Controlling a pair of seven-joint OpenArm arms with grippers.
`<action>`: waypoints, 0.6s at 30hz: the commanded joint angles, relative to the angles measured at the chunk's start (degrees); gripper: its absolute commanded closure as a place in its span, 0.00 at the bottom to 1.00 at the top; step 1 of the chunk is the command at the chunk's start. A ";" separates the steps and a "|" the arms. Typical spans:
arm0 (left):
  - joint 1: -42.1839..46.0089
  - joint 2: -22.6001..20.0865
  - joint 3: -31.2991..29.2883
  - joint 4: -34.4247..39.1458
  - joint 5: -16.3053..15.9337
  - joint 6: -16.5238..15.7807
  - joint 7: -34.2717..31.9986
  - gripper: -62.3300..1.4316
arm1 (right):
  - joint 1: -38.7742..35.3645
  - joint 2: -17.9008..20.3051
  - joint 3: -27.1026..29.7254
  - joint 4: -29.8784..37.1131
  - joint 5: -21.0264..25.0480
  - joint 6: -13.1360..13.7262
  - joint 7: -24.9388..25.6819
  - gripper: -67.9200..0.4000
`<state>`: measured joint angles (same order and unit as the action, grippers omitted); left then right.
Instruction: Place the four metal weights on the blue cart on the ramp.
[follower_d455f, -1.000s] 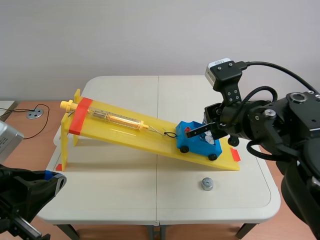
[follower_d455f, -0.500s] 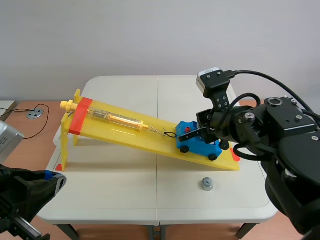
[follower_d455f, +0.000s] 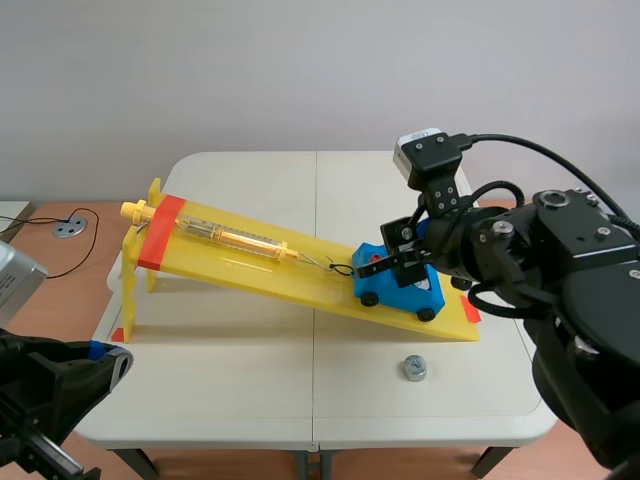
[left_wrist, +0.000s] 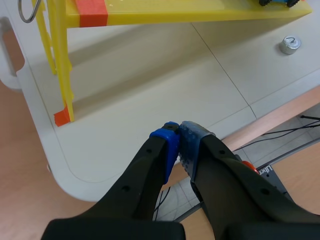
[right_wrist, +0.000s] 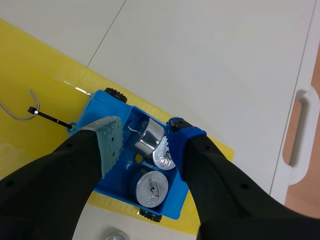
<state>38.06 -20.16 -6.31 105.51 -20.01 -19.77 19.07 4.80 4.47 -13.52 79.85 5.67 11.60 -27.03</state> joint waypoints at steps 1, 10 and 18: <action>-2.05 0.48 -0.46 3.91 -4.24 -2.05 -5.49 0.93 | 5.38 2.19 2.67 12.15 4.44 -0.76 5.51 0.67; -2.05 0.48 -0.46 3.91 -4.24 -2.05 -5.49 0.93 | -4.85 9.31 10.01 25.92 15.47 5.68 1.03 0.67; -2.05 0.48 -0.46 3.91 -4.24 -2.05 -5.49 0.93 | -15.41 15.76 17.18 33.90 22.29 10.45 -2.27 0.63</action>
<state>38.06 -20.16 -6.31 105.51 -20.01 -19.77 19.07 -11.97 16.43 1.83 108.07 24.36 21.02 -33.91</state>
